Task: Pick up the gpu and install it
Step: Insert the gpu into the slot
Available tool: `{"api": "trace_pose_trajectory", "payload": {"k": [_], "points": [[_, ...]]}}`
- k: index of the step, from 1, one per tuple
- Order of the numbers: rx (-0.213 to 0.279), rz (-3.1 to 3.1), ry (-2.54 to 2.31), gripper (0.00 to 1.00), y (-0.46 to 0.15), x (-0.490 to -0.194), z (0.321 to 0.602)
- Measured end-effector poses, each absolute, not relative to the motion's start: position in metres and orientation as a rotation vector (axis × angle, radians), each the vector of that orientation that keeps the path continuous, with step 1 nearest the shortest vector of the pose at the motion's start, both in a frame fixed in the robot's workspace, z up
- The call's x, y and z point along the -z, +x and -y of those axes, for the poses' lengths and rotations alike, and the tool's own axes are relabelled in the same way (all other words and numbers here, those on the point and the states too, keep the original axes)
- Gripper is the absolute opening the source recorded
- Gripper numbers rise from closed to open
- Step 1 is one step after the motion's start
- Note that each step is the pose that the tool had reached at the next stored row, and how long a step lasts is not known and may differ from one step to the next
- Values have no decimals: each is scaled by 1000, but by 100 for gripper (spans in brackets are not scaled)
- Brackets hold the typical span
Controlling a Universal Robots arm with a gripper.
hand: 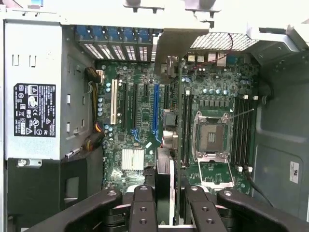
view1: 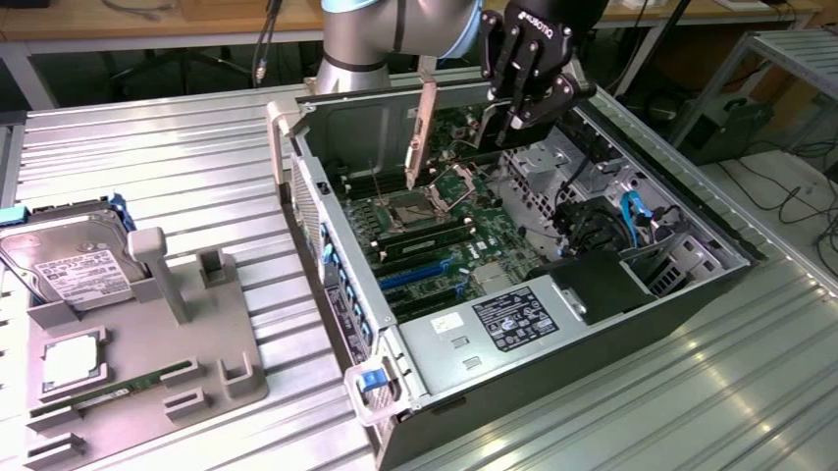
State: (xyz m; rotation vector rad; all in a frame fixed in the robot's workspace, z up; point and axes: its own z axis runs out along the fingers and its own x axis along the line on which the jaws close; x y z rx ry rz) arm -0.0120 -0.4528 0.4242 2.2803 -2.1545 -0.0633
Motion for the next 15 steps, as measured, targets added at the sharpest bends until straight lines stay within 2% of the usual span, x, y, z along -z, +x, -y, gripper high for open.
{"api": "trace_pose_trajectory", "payload": {"k": [15], "points": [[63,2181,2256,28,-13,-404,453]]}}
